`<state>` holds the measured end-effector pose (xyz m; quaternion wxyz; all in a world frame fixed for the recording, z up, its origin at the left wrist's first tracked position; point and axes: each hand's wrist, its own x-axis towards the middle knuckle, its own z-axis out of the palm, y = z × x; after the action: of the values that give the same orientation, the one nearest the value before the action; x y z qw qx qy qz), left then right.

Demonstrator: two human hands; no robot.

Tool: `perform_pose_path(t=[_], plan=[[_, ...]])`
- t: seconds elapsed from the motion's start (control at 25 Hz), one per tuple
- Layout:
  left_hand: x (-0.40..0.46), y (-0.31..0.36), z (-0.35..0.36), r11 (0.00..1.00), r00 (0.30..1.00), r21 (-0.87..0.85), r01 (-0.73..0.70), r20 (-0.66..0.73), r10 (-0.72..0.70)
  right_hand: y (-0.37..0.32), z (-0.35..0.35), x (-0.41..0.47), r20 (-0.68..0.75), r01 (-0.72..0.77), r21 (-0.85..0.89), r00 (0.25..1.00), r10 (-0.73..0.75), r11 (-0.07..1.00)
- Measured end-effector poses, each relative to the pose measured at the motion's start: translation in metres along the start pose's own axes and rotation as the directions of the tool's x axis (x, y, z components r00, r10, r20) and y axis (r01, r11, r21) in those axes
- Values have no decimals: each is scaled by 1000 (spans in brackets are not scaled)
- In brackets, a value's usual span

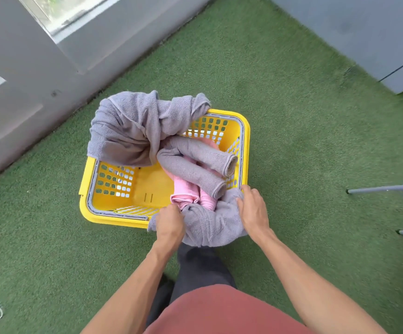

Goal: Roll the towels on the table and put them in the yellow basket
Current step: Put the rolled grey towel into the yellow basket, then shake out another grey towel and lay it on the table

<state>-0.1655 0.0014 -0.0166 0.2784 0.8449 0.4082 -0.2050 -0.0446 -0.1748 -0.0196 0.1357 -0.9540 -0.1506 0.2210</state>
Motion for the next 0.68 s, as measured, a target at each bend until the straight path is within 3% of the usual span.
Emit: perform_pose_path(t=[0.12, 0.36, 0.56, 0.68], plan=[[-17, 5, -7, 994, 1000, -110, -7, -10, 6, -4, -8, -13, -50, -88, -16, 995, 88, 996], [-54, -1, -21, 965, 997, -253, -64, -45, 55, -12, -30, -72, -162, -121, 179, 975, 150, 977], [-106, -22, -45, 905, 967, -344, -251, -129, 219, -31, -54, -142, -314, -71, 211, 939, 137, 975], [-141, -31, -64, 828, 914, -388, -404, -205, 350, -37, -71, -179, -407, -52, 236, 902, 147, 970]])
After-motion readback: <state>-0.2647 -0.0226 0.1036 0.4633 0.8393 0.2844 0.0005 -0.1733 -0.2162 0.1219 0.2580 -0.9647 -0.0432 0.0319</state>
